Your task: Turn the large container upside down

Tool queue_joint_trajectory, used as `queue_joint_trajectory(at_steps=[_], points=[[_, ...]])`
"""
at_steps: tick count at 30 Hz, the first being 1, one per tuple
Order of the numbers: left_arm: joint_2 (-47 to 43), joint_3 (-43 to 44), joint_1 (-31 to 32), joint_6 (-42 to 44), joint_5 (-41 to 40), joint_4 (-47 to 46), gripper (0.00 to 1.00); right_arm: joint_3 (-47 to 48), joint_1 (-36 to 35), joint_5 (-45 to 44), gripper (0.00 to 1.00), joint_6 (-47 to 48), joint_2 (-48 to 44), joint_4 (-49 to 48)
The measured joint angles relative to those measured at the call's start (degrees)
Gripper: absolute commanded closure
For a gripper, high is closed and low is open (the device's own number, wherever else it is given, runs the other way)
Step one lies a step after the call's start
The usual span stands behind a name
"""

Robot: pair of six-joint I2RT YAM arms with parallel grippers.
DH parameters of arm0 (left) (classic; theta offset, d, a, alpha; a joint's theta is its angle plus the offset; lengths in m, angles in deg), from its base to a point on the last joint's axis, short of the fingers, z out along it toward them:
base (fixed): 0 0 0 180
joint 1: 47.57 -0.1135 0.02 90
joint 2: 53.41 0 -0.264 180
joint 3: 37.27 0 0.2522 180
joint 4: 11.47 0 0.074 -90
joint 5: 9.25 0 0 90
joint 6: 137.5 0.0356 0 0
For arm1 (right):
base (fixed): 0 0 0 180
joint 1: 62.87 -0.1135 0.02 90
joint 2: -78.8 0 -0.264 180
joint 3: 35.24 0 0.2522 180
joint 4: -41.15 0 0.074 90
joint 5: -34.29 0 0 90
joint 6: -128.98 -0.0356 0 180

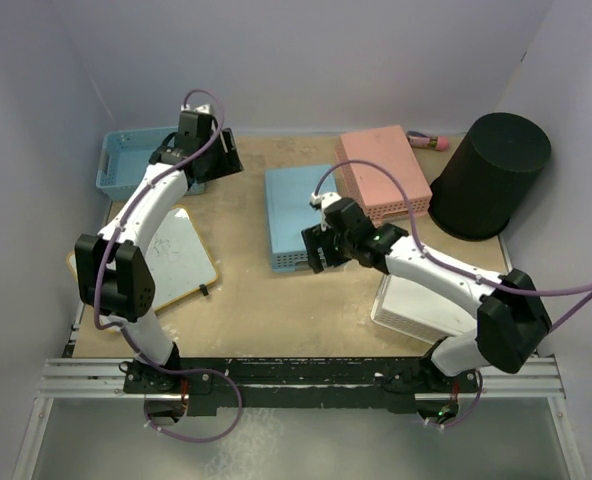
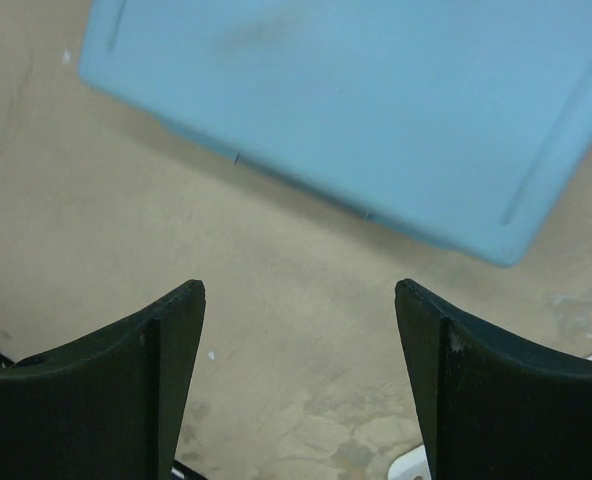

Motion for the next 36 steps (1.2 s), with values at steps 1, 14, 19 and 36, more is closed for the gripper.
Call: queue_joint_trajectory(at_steps=[1,14,19,36], points=[[0.07,1.16,-0.15,0.11,-1.25,0.15,0.34,-1.70,-1.18,0.55,0.21,-0.24,0.09,-0.50],[6.45,12.31,-1.75,1.44,-15.85,2.10,0.33,3.08,-1.18,-0.81,0.20,-5.27,18.08,-6.82],[6.73,9.94,-1.75,2.89,-20.48,0.72,0.35,14.71,3.80,-0.94,0.21,-6.40,27.26,-11.67],[20.68,16.76,-5.55,6.56,-22.77,2.05,0.36,11.63,7.26,-0.02,0.20,-6.82,21.44,-13.51]])
